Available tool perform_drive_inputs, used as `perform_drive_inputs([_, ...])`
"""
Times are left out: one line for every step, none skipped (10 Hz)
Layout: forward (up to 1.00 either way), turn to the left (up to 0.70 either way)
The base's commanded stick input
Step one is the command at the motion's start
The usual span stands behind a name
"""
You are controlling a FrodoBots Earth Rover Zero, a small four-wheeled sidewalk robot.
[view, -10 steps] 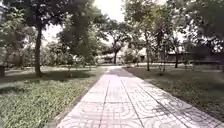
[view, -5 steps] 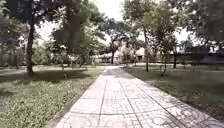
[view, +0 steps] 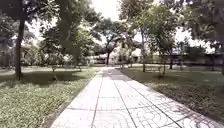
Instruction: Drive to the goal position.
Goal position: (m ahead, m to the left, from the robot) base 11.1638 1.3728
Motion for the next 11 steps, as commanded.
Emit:
perform_drive_inputs([0.7, 0.0])
perform_drive_inputs([0.7, 0.0])
perform_drive_inputs([0.7, 0.0])
perform_drive_inputs([0.7, 0.0])
perform_drive_inputs([0.7, 0.0])
perform_drive_inputs([0.7, 0.0])
perform_drive_inputs([0.7, 0.0])
perform_drive_inputs([0.7, 0.0])
perform_drive_inputs([0.7, 0.0])
perform_drive_inputs([0.7, 0.0])
perform_drive_inputs([0.7, 0.0])
